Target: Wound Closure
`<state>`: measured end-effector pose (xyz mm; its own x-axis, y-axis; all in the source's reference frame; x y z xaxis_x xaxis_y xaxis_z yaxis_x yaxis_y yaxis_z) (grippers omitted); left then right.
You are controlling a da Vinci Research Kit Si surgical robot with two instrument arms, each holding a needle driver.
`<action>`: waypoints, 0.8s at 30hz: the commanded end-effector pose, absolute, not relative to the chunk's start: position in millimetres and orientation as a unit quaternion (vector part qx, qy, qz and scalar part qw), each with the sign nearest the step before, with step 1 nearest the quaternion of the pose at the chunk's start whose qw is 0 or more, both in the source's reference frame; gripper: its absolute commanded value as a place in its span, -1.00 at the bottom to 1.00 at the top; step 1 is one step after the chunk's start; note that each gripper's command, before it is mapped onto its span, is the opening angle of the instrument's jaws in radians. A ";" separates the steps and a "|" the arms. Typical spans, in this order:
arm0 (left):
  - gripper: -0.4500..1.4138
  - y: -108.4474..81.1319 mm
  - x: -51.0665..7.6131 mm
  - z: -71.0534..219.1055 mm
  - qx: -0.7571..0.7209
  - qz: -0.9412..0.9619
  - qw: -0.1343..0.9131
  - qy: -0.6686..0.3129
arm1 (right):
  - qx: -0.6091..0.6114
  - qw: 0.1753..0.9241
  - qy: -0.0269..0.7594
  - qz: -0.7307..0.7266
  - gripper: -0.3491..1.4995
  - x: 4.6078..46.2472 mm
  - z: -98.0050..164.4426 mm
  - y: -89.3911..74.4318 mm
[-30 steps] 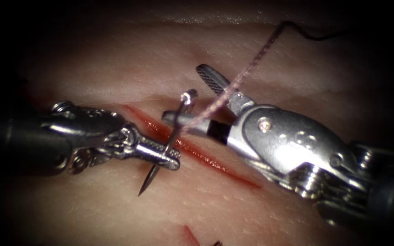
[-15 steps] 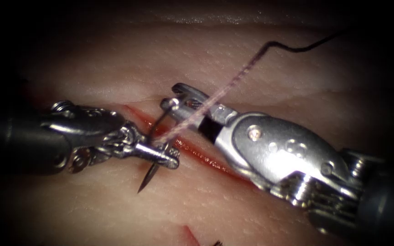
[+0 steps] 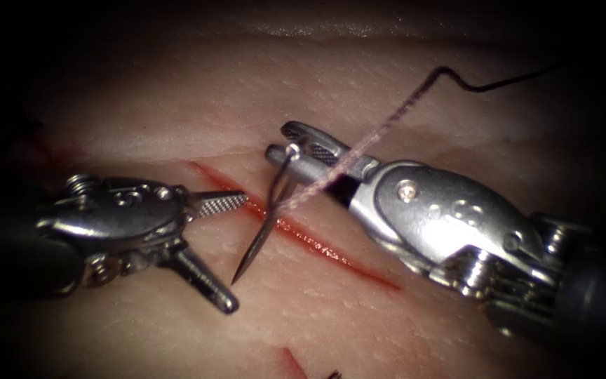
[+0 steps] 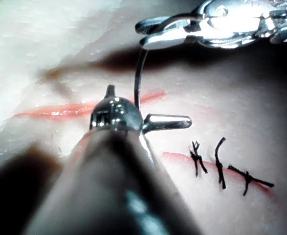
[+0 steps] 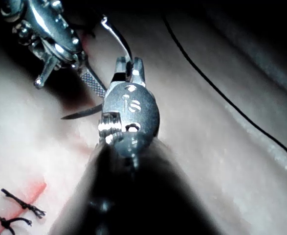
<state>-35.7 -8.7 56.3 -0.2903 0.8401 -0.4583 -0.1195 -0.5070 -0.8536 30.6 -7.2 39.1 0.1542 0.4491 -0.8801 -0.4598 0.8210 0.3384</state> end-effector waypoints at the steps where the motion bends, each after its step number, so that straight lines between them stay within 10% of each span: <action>1: 0.98 -8.7 -36.1 56.9 -0.494 0.725 0.331 -0.349 | -0.006 0.760 0.579 0.294 -1.00 30.7 39.5 -6.0; 10: 0.77 -9.1 -35.0 58.8 -0.459 0.791 0.323 -0.245 | -0.027 0.771 0.580 0.262 -1.00 28.5 41.8 -3.3; 18: -0.10 -9.7 -34.9 62.6 -0.439 0.819 0.308 -0.202 | -0.080 0.804 0.565 0.166 -1.00 28.9 43.6 -2.1; 24: -0.37 -10.6 -34.9 65.2 -0.415 0.837 0.293 -0.203 | -0.107 0.801 0.575 0.128 -1.00 30.0 45.5 -2.0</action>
